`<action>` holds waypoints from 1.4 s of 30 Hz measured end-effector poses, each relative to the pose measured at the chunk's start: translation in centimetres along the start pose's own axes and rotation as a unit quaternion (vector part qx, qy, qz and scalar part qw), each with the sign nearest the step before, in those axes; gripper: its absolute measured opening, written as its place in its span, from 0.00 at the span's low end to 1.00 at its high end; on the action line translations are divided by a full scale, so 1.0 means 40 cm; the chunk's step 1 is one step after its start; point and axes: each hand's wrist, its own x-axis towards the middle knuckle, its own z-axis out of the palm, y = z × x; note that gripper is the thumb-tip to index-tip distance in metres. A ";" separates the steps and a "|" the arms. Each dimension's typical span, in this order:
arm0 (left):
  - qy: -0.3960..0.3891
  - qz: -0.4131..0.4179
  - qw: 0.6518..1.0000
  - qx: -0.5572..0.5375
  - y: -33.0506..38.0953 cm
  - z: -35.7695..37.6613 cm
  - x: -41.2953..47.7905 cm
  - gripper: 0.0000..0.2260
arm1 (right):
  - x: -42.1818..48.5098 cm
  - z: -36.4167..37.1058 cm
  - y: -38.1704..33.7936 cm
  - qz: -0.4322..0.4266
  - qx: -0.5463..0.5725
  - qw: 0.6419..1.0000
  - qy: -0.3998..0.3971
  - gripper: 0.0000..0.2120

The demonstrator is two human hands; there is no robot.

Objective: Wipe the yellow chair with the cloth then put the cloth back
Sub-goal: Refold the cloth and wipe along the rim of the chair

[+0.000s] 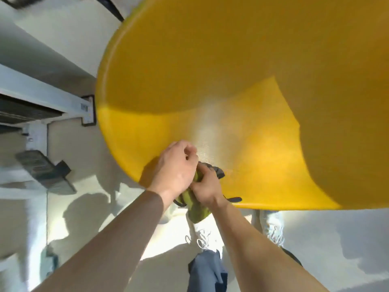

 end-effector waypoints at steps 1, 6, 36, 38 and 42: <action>0.009 0.009 1.000 -0.007 -0.017 -0.051 -0.017 0.06 | -0.007 0.041 -0.058 -0.006 0.041 0.999 -0.015 0.25; 0.172 0.022 0.978 -0.120 -0.137 -0.239 -0.130 0.05 | -0.060 0.155 -0.277 0.029 0.276 0.959 -0.059 0.23; 0.174 -0.129 0.912 -0.349 -0.309 -0.073 -0.030 0.36 | 0.149 0.060 -0.582 -0.624 -0.601 0.499 0.014 0.25; 0.186 -0.144 0.912 -0.336 -0.304 -0.049 -0.015 0.34 | 0.182 0.054 -0.624 -0.648 -0.614 0.450 -0.007 0.23; 0.258 -0.142 0.917 -0.270 -0.290 -0.054 0.017 0.24 | 0.242 0.023 -0.709 -0.670 -0.587 0.452 0.045 0.23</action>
